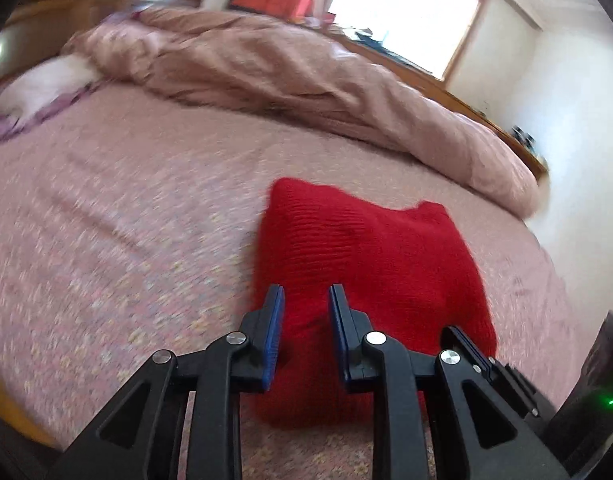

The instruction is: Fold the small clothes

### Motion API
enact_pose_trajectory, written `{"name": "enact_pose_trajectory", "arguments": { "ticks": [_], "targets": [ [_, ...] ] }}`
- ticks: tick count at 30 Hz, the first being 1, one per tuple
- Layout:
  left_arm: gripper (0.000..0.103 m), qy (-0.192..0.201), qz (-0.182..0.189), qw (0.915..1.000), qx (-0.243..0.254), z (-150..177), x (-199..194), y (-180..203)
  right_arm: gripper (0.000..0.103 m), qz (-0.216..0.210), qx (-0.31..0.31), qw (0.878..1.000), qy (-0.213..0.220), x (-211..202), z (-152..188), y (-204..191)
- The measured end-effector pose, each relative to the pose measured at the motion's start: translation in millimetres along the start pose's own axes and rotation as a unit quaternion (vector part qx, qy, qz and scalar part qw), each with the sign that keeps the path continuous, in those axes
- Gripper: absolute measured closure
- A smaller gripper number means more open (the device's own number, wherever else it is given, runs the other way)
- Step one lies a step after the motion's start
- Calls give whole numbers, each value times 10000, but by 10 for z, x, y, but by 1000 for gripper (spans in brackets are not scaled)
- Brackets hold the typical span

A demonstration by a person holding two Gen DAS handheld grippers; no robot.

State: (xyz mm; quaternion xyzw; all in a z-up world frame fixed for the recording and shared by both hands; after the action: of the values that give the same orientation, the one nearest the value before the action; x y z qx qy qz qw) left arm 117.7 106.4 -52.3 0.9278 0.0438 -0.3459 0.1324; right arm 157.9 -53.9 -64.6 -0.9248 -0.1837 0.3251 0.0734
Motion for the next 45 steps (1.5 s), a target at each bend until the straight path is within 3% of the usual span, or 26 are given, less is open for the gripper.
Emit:
{"name": "enact_pose_trajectory", "arguments": {
  "ticks": [1,3,5,14,18,23,26,27,28,29,30,31,33,35,38,40,41,43,44,45],
  "targets": [
    [84,-90,44,9999,-135,35,50,-62,100,-9,23,10000,-36,22,16,10],
    [70,-400,98,9990,-181,117,230,-125,101,-163,200,9995,-179,127,51,55],
    [65,-387,219,9982,-390,134,300,-186,102,-305,436,9982,-273,169,30,103],
    [64,-340,294,9983,-370,127,236,-210,103,-53,-20,9998,-186,76,-7,8],
    [50,-390,223,9983,-365,149,300,-233,103,-257,128,9990,-337,146,27,84],
    [47,-416,311,9975,-471,160,305,-259,103,-312,214,9989,-294,122,12,93],
    [47,-476,545,9951,-668,149,268,-320,100,-468,303,9983,-179,26,-38,94],
    [47,-488,732,9930,-794,139,240,-363,94,-665,340,9971,-175,-17,-64,101],
    [47,-485,1163,9871,-987,120,189,-366,88,-889,403,9949,-260,-45,-82,102],
    [47,-483,1632,9789,-1134,96,130,-346,64,-1269,547,9894,-452,-74,-116,113],
    [45,-476,1870,9741,-1182,77,80,-332,40,-1673,744,9812,-608,-122,-158,135],
    [42,-450,2008,9718,-1151,52,25,-320,32,-1989,951,9731,-666,-179,-209,168],
    [27,-421,1957,9744,-1021,21,-19,-301,17,-2159,1416,9649,-480,-330,-357,353],
    [27,-526,1989,9733,-1018,51,35,-293,10,-2215,1873,9563,-358,-402,-454,580],
    [27,-970,2132,9643,-1231,156,252,-305,9,-2452,2674,9297,-632,-336,-450,894],
    [27,-1195,2300,9544,-1480,213,406,-302,9,-2669,3319,8996,-962,-190,-349,1082],
    [24,-1261,2367,9504,-1572,228,462,-300,9,-2901,3783,8705,-1226,-72,-257,1174],
    [21,-1337,2442,9451,-1711,236,543,-317,9,-3098,4387,8285,-1588,86,-90,1264],
    [19,-1343,2498,9427,-1756,232,559,-320,9,-3102,4612,8129,-1740,169,1,1301],
    [18,-1351,2540,9414,-1758,226,567,-314,9,-3090,4659,8099,-1776,213,38,1300]
  ]
}}
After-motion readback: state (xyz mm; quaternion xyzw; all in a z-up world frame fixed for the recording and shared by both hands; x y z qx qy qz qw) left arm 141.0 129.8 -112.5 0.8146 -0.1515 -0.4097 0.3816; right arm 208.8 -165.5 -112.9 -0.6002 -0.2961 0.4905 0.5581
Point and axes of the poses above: each gripper's, at about its wrist camera, not at the fingertips, and x roughly the way its jaws point, y to its right, z to its underside, the point moved 7 cm from there along x, roughly the way its jaws point, and after that the axes turned 12 degrees about x, right-handed, at the moved point
